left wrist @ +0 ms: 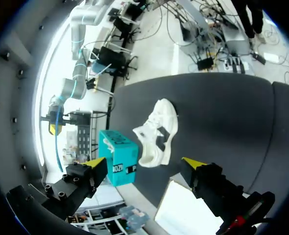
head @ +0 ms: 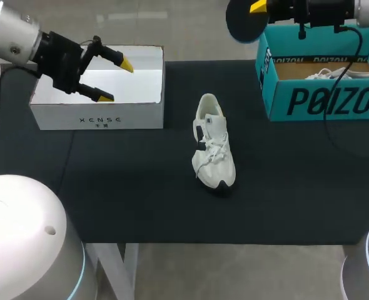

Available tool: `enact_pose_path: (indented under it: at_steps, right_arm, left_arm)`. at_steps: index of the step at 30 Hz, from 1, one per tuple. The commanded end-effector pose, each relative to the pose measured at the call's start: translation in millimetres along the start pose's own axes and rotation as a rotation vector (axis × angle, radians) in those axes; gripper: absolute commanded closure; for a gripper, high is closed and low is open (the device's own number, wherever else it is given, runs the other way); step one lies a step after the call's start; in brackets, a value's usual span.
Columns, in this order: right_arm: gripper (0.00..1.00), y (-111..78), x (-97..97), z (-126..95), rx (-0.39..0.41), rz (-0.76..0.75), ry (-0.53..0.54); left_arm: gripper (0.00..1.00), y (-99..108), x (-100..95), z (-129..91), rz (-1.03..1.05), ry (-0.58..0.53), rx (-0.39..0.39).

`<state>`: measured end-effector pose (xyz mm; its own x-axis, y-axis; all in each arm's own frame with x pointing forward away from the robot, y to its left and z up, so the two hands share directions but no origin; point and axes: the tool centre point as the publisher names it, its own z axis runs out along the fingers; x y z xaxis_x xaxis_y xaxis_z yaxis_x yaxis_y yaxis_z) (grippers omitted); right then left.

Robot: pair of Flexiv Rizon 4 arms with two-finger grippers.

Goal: Take the shoe out of the shoebox, open the shoe tongue, remove and reinsert the insole, then place the shoe into the shoebox

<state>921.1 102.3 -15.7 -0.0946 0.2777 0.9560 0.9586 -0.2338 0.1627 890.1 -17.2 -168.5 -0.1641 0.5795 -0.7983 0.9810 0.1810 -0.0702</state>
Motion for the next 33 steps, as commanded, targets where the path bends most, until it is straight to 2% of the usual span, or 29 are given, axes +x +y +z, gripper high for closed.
enact_pose_path:
  at_steps: [1,6,10,16,25,29,33]
  right_arm:
    - [1.0,-2.0,0.5,2.6,-0.011,0.004,-0.006]
    - [1.0,-3.2,2.2,5.1,-0.015,0.005,-0.006]
    - [1.0,-3.3,2.2,5.3,-0.017,0.008,-0.008]
    - [1.0,-4.2,2.6,4.7,-0.02,0.01,-0.012]
    - [1.0,-2.4,5.2,6.3,-0.017,-0.011,-0.018]
    - [1.0,4.4,11.2,7.9,-0.056,-0.061,-0.013]
    - [1.0,15.8,16.7,10.7,-0.058,-0.126,-0.053]
  left_arm:
    - [0.0,4.4,8.1,2.1,0.021,0.01,-0.014]
    - [0.0,25.8,13.2,-5.5,0.034,-0.032,-0.142]
    - [0.0,34.9,21.0,-9.5,-0.023,-0.022,-0.174]
    - [0.0,35.6,31.0,-8.7,-0.028,0.004,-0.159]
    - [0.0,31.0,27.5,-5.5,-0.043,-0.006,-0.136]
    - [0.0,31.0,27.5,-5.5,-0.043,-0.006,-0.136]
    - [0.0,31.0,27.5,-5.5,-0.043,-0.006,-0.136]
